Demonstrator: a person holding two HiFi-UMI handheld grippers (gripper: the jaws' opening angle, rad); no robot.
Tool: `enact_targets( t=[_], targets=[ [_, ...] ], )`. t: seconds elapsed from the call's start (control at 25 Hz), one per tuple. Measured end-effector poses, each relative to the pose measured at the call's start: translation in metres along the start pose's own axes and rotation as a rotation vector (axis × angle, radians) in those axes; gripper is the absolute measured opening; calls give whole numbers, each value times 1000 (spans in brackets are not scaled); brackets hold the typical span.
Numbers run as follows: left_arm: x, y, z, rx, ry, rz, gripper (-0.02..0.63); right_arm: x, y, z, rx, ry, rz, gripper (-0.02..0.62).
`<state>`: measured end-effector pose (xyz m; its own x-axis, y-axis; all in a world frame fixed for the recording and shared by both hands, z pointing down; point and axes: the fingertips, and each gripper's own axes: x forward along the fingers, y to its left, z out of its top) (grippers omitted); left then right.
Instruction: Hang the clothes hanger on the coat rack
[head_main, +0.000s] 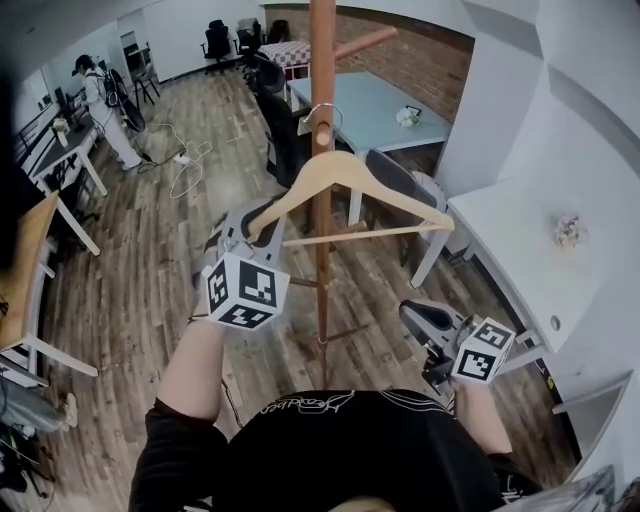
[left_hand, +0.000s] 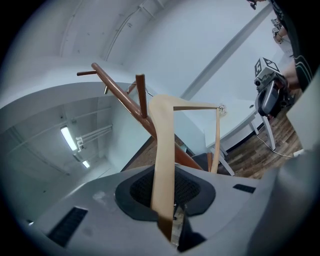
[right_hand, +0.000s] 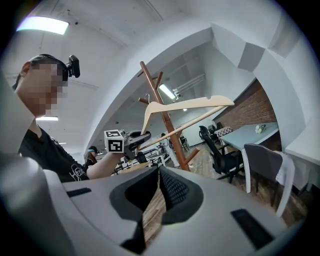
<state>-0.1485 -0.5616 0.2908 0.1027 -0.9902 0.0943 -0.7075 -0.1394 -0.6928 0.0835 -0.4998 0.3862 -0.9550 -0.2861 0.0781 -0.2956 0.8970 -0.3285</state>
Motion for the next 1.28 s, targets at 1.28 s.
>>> enact_targets(
  t=[1.28],
  targets=[
    [47, -24, -52, -139, -37, -117, 150, 27, -27, -36, 75, 30, -14, 43]
  ],
)
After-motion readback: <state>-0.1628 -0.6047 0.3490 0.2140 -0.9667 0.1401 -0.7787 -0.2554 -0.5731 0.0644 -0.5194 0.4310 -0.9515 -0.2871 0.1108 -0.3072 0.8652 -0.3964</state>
